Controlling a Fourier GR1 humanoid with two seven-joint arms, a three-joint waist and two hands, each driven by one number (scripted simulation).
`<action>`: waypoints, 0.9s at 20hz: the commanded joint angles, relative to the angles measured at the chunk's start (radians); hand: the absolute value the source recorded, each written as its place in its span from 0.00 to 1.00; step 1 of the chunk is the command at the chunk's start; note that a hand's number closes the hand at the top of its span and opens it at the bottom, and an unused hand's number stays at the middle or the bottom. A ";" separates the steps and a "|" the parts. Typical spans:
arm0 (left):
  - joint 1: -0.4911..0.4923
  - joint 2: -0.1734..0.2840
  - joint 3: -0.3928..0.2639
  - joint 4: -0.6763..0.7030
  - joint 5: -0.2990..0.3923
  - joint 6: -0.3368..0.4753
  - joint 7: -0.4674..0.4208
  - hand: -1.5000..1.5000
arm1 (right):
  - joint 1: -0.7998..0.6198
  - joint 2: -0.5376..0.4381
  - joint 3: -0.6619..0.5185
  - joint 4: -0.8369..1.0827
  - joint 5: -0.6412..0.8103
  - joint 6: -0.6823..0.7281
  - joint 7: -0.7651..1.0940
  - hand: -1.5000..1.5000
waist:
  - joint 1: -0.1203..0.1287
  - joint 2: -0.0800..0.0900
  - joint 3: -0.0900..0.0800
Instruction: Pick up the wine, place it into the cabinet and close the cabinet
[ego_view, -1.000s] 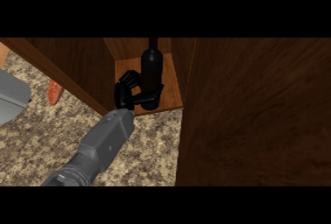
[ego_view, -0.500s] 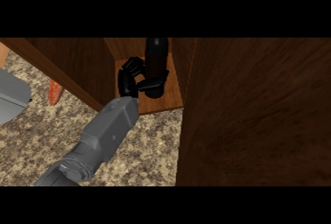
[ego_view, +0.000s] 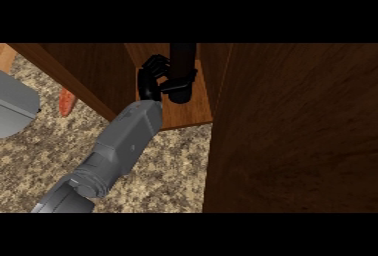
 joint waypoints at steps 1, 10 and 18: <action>-0.022 0.000 0.014 0.019 0.013 0.014 0.023 1.00 | 0.004 0.006 0.002 -0.014 0.004 -0.005 -0.008 0.00 | -0.003 0.006 -0.001; -0.050 0.032 -0.035 0.089 -0.054 0.067 0.007 1.00 | 0.011 -0.003 -0.023 -0.042 -0.043 0.001 0.014 0.00 | 0.003 0.004 0.001; -0.033 0.079 -0.136 0.104 -0.159 0.206 0.022 1.00 | -0.004 0.001 -0.004 -0.018 -0.015 0.007 -0.002 0.00 | 0.001 0.016 0.000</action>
